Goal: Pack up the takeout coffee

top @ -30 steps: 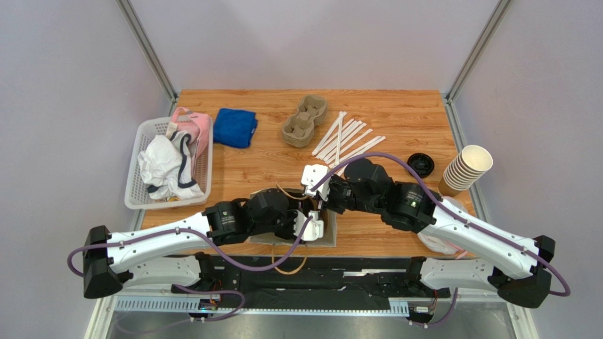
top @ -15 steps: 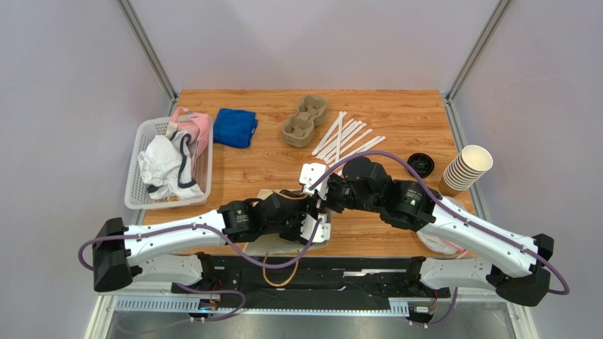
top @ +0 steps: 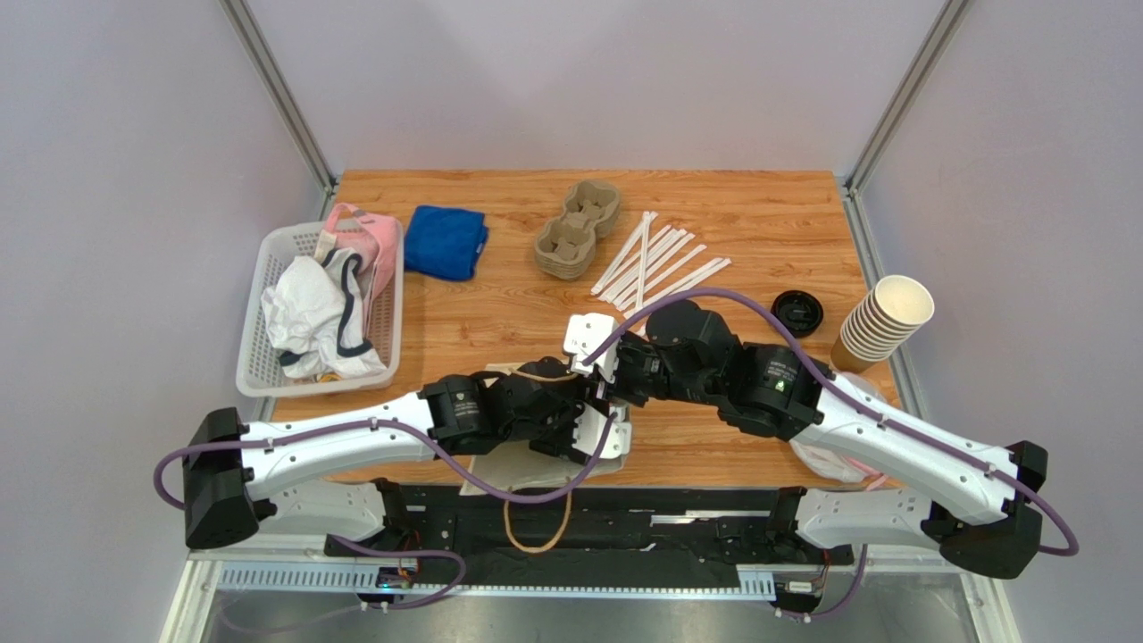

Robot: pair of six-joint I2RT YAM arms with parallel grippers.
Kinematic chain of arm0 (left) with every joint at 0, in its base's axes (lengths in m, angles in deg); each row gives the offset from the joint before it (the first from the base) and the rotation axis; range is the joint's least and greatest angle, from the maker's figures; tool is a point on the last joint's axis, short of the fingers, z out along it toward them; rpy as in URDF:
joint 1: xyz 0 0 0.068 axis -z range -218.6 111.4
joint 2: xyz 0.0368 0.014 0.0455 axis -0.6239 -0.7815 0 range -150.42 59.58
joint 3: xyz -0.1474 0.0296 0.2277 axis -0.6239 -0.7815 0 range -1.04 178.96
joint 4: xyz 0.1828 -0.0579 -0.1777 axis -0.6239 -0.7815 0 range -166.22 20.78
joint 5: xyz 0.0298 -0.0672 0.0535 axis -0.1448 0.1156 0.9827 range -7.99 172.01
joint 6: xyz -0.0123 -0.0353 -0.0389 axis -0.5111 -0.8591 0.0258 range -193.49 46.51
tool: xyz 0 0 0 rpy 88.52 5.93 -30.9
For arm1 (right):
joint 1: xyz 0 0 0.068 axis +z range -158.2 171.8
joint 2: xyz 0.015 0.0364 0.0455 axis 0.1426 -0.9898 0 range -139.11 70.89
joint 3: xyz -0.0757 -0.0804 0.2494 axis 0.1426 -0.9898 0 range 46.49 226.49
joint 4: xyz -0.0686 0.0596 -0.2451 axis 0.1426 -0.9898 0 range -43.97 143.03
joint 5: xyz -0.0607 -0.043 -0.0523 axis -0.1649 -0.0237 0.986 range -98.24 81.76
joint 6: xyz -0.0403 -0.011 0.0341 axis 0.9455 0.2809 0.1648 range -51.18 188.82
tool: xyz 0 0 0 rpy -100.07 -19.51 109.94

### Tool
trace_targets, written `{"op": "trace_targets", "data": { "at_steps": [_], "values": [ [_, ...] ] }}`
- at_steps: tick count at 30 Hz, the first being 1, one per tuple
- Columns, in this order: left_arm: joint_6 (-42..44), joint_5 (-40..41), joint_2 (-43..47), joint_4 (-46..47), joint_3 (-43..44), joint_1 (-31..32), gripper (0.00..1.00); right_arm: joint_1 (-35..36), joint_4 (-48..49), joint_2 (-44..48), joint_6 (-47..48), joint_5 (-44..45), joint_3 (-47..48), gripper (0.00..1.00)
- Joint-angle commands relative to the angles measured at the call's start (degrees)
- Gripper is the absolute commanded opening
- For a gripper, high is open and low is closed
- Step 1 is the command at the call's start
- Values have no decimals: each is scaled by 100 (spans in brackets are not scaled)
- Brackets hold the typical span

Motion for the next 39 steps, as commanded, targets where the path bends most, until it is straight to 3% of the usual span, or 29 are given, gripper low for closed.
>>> {"op": "trace_targets", "data": {
  "at_steps": [1, 7, 16, 27, 39],
  "values": [
    [-86, -178, 537, -747, 833, -29, 0, 48, 401, 108, 99, 131, 87, 0],
    [168, -90, 863, -1652, 896, 7, 0, 57, 463, 187, 205, 359, -72, 0],
    [379, -265, 1154, -1900, 833, 7, 0, 48, 559, 117, 205, 571, -107, 0],
    [467, 489, 1443, -2743, 650, 7, 0, 127, 453, 345, 696, 466, -194, 0],
    [616, 964, 1365, -1945, 123, 7, 0, 259, 656, 398, 978, 281, -371, 0]
  ]
}}
